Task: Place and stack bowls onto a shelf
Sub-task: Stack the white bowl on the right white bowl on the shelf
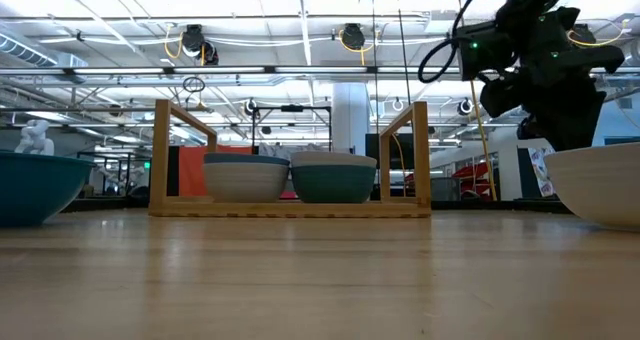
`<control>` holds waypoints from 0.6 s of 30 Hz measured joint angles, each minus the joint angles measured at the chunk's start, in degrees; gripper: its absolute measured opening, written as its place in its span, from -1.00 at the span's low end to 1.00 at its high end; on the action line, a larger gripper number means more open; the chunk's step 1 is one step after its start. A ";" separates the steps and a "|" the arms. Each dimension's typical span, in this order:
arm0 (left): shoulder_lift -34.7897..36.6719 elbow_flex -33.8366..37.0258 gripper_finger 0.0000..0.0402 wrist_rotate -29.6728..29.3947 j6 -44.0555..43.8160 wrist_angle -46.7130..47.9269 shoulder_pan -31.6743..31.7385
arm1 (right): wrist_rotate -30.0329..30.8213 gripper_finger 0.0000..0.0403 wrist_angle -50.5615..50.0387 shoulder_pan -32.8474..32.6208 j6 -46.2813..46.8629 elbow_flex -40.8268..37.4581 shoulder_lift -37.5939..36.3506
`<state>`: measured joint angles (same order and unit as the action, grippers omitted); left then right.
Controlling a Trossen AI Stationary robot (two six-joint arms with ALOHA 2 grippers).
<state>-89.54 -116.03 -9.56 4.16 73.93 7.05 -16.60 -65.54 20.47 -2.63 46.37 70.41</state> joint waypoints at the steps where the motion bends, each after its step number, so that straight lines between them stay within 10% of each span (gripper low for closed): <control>1: 0.00 0.00 -0.61 0.00 0.00 0.11 0.00 | 0.00 -0.62 0.20 0.00 -0.11 0.00 0.42; 18: -0.02 0.02 -0.61 0.02 0.07 1.51 0.00 | -0.17 -0.70 10.32 0.00 -7.04 0.02 10.57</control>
<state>-89.56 -116.01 -9.55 4.23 75.44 7.05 -16.78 -55.22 20.47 -9.67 46.39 80.98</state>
